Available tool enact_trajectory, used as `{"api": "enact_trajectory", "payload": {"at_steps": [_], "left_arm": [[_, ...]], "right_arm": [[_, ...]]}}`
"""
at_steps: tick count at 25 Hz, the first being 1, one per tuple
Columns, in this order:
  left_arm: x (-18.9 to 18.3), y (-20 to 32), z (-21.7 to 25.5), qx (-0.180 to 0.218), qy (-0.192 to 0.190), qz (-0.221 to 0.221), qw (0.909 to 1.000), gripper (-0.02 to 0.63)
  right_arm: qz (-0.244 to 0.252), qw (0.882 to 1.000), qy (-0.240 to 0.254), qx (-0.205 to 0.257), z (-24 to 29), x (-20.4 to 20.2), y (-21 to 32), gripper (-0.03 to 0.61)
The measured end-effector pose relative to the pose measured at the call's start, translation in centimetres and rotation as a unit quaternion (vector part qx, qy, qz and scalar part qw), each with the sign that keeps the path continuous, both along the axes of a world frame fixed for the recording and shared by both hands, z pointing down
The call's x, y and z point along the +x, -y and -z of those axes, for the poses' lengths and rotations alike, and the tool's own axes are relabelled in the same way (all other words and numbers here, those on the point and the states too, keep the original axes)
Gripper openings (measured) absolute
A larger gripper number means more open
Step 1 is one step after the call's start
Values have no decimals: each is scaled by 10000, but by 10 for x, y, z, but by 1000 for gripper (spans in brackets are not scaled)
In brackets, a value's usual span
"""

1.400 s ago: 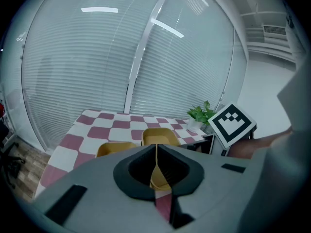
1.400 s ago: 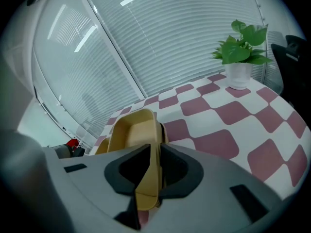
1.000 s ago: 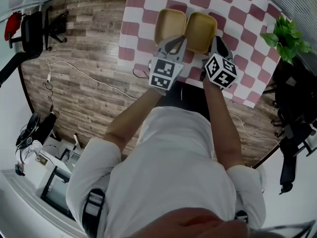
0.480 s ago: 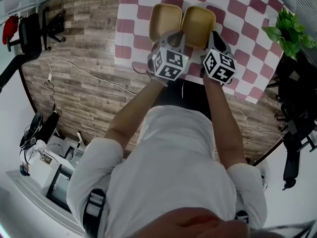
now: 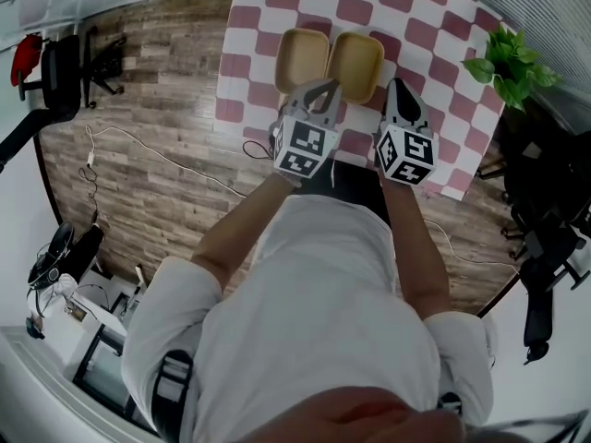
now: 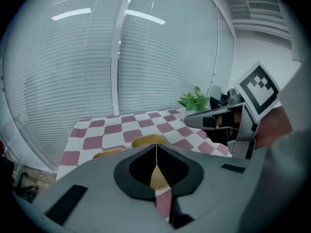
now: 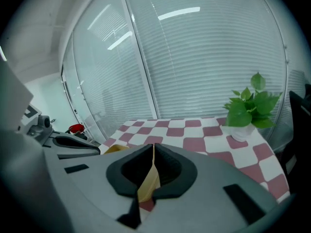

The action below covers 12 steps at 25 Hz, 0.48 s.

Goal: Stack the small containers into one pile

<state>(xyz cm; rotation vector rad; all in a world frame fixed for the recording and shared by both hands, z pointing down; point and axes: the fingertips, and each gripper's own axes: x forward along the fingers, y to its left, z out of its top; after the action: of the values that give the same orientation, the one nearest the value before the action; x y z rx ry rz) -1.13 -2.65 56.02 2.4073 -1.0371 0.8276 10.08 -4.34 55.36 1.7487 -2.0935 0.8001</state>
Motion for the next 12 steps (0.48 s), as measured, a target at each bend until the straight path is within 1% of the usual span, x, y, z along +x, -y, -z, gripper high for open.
{"api": "enact_trajectory", "payload": {"at_steps": [2, 6, 12], "left_arm": [[6, -3, 26, 144, -210, -10, 9997, 35], [18, -9, 77, 540, -501, -103, 9972, 34], [30, -16, 133, 877, -940, -104, 9916, 34]], "right_arm": [[108, 9997, -121, 199, 24, 1, -4, 35], [311, 9974, -277, 593, 71, -1, -15, 34], [381, 9947, -73, 953, 134, -1, -32, 34]]}}
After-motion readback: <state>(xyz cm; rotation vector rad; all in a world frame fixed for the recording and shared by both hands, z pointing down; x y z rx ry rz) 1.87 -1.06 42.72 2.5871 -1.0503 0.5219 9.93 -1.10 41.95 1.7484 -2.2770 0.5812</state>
